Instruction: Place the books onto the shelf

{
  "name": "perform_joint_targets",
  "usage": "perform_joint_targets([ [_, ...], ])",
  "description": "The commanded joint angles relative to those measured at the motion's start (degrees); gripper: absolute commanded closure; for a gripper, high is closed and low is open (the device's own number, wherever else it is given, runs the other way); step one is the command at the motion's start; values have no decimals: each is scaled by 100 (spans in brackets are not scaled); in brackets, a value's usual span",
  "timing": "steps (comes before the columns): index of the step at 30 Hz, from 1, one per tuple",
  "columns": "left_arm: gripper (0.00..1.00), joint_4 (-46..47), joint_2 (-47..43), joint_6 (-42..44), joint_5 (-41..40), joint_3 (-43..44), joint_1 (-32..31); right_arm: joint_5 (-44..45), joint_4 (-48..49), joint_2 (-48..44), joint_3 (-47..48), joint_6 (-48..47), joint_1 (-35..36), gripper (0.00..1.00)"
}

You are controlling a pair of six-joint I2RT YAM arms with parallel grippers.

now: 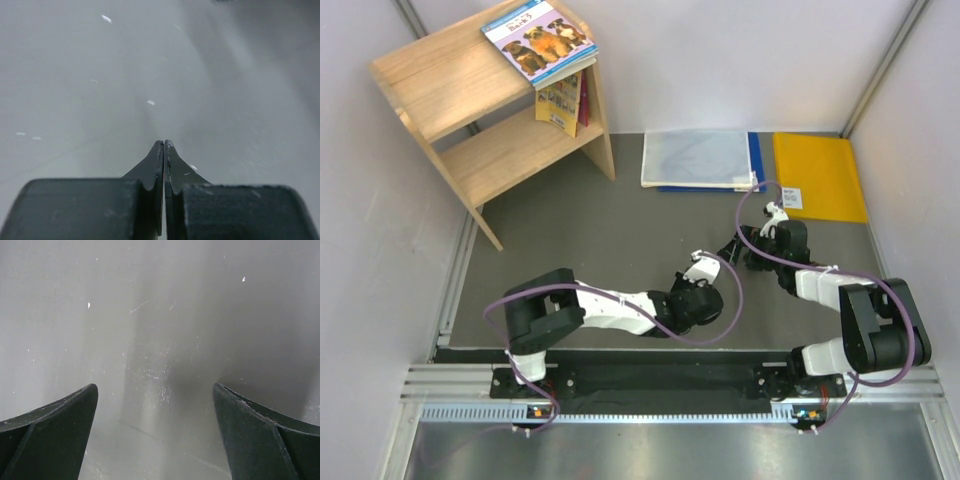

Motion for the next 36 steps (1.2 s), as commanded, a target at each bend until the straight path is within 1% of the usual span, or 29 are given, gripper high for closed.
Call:
perform_joint_targets([
  [1, 99, 588, -516, 673, -1073, -242, 17, 106, 4, -65, 144, -57, 7, 4],
  [2, 98, 545, -525, 666, -1257, -243, 26, 97, 21, -64, 153, -57, -1, 4],
  [3, 93, 431, -499, 500, -1842, -191, 35, 97, 22, -56, 153, -48, 7, 4],
  [4, 90, -74, -482, 64, -2065, -120, 78, 97, 13, -56, 162, -48, -1, 4],
  [5, 78, -375, -481, -124, -2198, -50, 122, 97, 13, -64, 171, -57, -1, 4],
  [6, 56, -709, -490, -360, -2269, 90, 227, 123, 4, -64, 171, -57, -1, 4],
  [7, 28, -904, -516, -511, -2235, 109, 289, 124, -13, -73, 188, -74, -1, 4],
  [8, 12, -836, -647, -425, -2139, 91, 342, 167, -48, -91, 197, -74, -1, 3],
  [9, 4, -705, -718, -242, -1790, -13, 455, 168, -66, -73, 206, -83, -1, 4],
  [10, 1, -529, -797, 4, -1604, -49, 526, 185, -101, -99, 232, -83, -1, 4],
  [11, 1, -467, -963, 93, -1393, -93, 596, 272, -145, -126, 250, -135, 7, 4],
  [12, 1, -501, -1043, 129, -1078, -93, 806, 290, -171, -143, 267, -145, 16, 3],
  [13, 1, -562, -1114, 147, -544, -85, 921, 343, -276, -161, 311, -171, 7, 3],
  [15, 1, -650, -1316, 208, 30, -102, 1280, 562, -417, -266, 381, -302, 7, 3],
  [16, 1, -677, -1386, 278, 442, -102, 1387, 650, -548, -310, 443, -346, 16, 4],
  [17, 1, -668, -1526, 340, 603, -154, 1580, 842, -611, -424, 469, -434, 16, 3],
  [19, 1, -651, -1659, 515, 823, -225, 1730, 1080, -838, -530, 583, -531, 25, 3],
  [20, 1, -642, -1781, 594, 1007, -277, 1870, 1369, -909, -661, 610, -618, 42, 3],
  [22, 1, -668, -1896, 700, 1218, -330, 2038, 1669, -1058, -811, 663, -689, 78, 3],
  [23, 1, -660, -1992, 736, 1594, -348, 2143, 1966, -1085, -977, 672, -724, 121, 3],
  [25, 1, -660, -2081, 736, 1860, -418, 2451, 2319, -1173, -1162, 663, -760, 183, 3],
  [26, 1, -668, -2151, 718, 2096, -462, 2643, 2651, -1200, -1337, 663, -803, 270, 3],
  [28, 1, -668, -2186, 613, 2326, -497, 2829, 2987, -1270, -1601, 645, -856, 402, 3],
  [29, 1, -677, -2239, 561, 2388, -524, 2977, 3311, -1279, -1690, 637, -900, 533, 3],
  [31, 1, -625, -2257, 464, 2651, -568, 3128, 3559, -1340, -1935, 619, -927, 648, 3],
  [32, 1, -590, -2292, 429, 2739, -629, 3285, 3804, -1341, -1997, 610, -953, 762, 3],
  [33, 1, -546, -2309, 393, 2966, -656, 3374, 3919, -1349, -2068, 601, -979, 833, 4],
  [36, 1, -361, -2380, 218, 3319, -779, 3734, 4263, -1367, -2226, 593, -1085, 1027, 3],
])
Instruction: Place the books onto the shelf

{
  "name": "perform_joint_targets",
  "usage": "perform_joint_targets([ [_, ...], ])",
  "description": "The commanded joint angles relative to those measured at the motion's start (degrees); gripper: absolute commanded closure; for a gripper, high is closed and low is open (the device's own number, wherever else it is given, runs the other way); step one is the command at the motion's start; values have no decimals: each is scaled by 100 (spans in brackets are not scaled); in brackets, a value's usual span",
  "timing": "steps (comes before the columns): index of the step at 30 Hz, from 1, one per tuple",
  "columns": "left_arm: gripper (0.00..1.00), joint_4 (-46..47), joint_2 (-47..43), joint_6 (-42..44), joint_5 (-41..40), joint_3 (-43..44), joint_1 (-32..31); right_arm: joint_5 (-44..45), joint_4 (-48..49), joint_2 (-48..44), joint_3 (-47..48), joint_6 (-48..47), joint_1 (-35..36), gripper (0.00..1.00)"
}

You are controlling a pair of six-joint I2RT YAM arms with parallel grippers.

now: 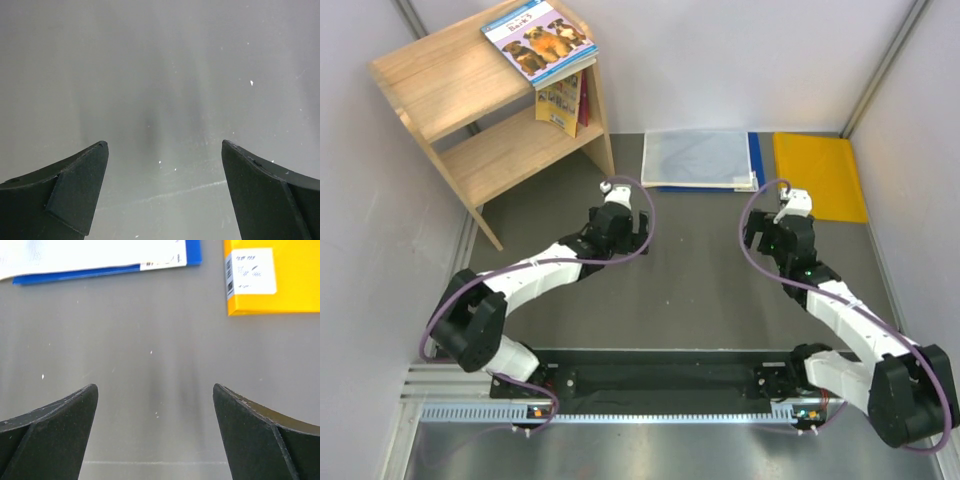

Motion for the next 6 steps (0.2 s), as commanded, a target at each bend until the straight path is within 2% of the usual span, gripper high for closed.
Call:
perform_joint_targets([
  [1, 1, 321, -330, -270, 985, -191, 425, 901, -38, -259, 145, -226, 297, 3],
  [4, 1, 392, -286, -279, 1599, -174, 951, 937, -30, -216, 153, -217, 332, 3],
  [6, 1, 400, -277, -314, 1733, -147, 1155, 928, -3, -163, 162, -208, 323, 3],
])
